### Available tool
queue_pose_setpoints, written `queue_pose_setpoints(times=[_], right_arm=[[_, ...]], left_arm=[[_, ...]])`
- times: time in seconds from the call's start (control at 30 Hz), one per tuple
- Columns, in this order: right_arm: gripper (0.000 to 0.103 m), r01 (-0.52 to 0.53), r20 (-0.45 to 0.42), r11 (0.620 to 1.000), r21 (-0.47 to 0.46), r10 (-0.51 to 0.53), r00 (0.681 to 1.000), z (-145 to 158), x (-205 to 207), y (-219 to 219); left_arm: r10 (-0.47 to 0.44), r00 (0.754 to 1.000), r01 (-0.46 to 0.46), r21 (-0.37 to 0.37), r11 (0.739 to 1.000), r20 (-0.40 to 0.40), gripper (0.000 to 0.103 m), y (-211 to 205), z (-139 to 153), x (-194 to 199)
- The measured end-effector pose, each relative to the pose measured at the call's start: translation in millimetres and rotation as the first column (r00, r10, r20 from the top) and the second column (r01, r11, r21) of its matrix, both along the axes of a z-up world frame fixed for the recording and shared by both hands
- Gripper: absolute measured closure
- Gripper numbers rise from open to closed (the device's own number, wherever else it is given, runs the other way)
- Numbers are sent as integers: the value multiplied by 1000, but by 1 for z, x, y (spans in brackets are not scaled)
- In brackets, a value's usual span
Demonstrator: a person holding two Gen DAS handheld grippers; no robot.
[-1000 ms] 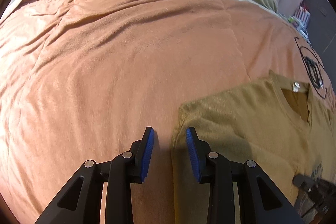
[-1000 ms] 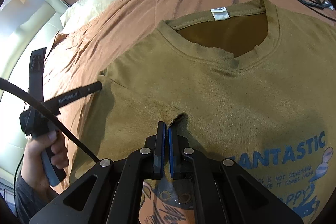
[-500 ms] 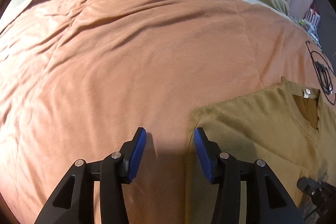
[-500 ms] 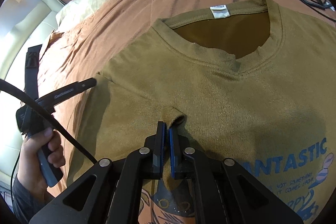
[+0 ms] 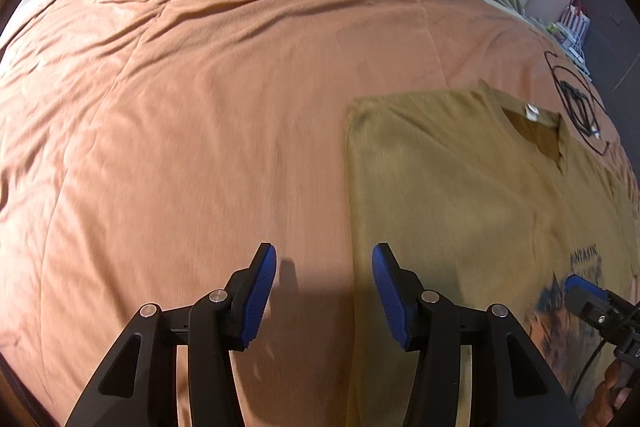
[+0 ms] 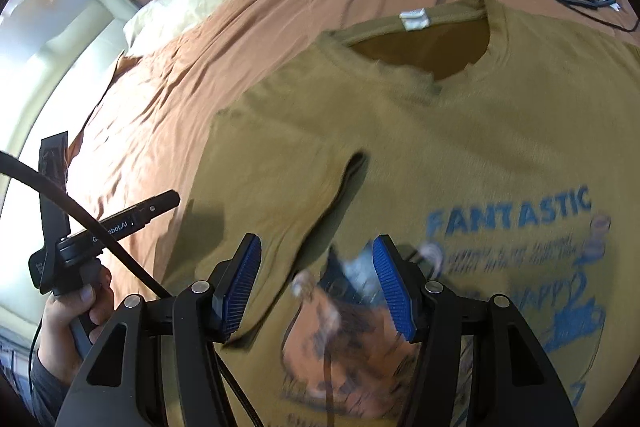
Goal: Fold small clothes
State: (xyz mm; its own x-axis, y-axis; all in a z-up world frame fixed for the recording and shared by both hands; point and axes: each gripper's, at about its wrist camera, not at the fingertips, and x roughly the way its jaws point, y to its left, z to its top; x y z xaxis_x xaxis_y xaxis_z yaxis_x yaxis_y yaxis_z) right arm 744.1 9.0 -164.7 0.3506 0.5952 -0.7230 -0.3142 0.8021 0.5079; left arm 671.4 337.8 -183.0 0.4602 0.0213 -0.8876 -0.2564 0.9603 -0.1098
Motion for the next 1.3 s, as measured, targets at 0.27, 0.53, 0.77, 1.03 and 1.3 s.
queue_pose_setpoints(times=[0.27, 0.53, 0.77, 1.03, 1.3], right_arm=[[63, -63, -62, 996, 66, 67, 996, -10, -19, 10], [72, -33, -162, 987, 156, 58, 985, -33, -16, 19], [99, 17, -192, 980, 197, 22, 981, -47, -9, 21], [100, -15, -89, 989, 146, 28, 996, -6, -31, 18], [100, -43, -39, 991, 129, 48, 998, 7, -39, 18]], left_arm=[[-28, 1000, 28, -19, 999, 1, 51, -9, 2, -41], [-37, 999, 37, -56, 998, 7, 51, -12, 2, -66], [-14, 1000, 13, -78, 997, -12, 51, -14, -5, -75], [11, 998, -12, -25, 1000, -61, 51, -14, -19, -77], [-16, 1000, 16, -11, 1000, -1, 51, -21, 6, -83]])
